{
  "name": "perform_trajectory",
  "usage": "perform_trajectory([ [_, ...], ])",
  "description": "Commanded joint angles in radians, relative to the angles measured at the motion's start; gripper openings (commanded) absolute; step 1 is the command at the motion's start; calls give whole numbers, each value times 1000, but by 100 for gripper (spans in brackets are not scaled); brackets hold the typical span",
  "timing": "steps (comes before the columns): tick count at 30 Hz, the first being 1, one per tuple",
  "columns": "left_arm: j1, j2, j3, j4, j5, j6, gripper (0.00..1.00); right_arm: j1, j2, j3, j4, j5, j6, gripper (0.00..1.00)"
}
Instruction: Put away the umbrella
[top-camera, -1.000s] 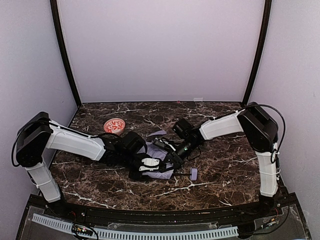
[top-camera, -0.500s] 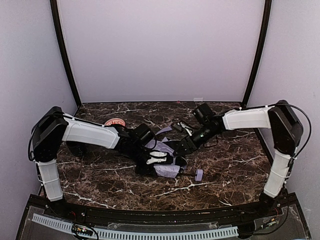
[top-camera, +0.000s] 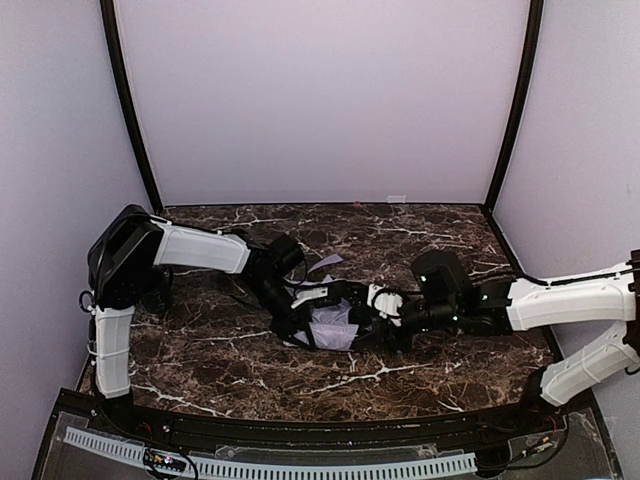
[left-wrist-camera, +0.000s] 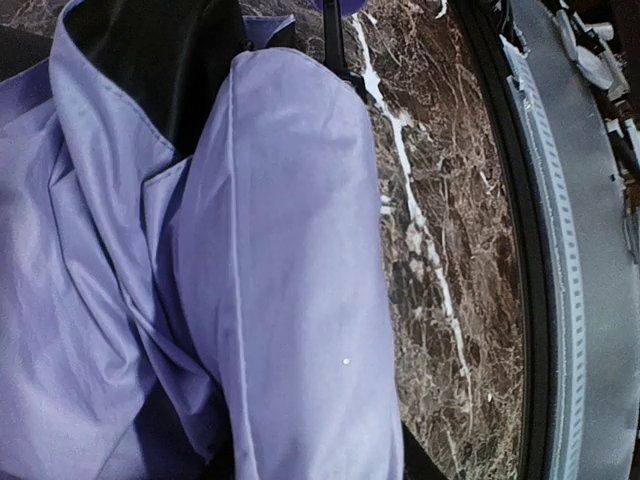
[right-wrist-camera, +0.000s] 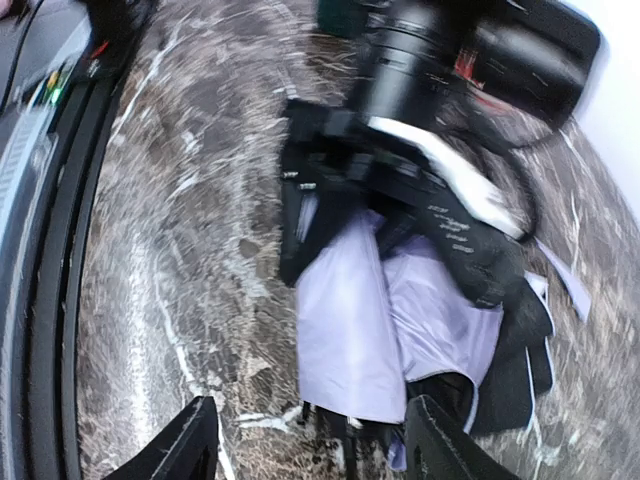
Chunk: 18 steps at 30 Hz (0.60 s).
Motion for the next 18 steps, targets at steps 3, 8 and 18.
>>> perform_trajectory([
  [3,28,120,-37,-227,120,-78,0,142,120,5,201,186,-224,69],
  [8,38,141,-37,-223,151,-85,0,165,288,99,160,248,-304,72],
  [18,52,167,-31,-219,180,-97,0,167,455,153,143,268,-336,55],
])
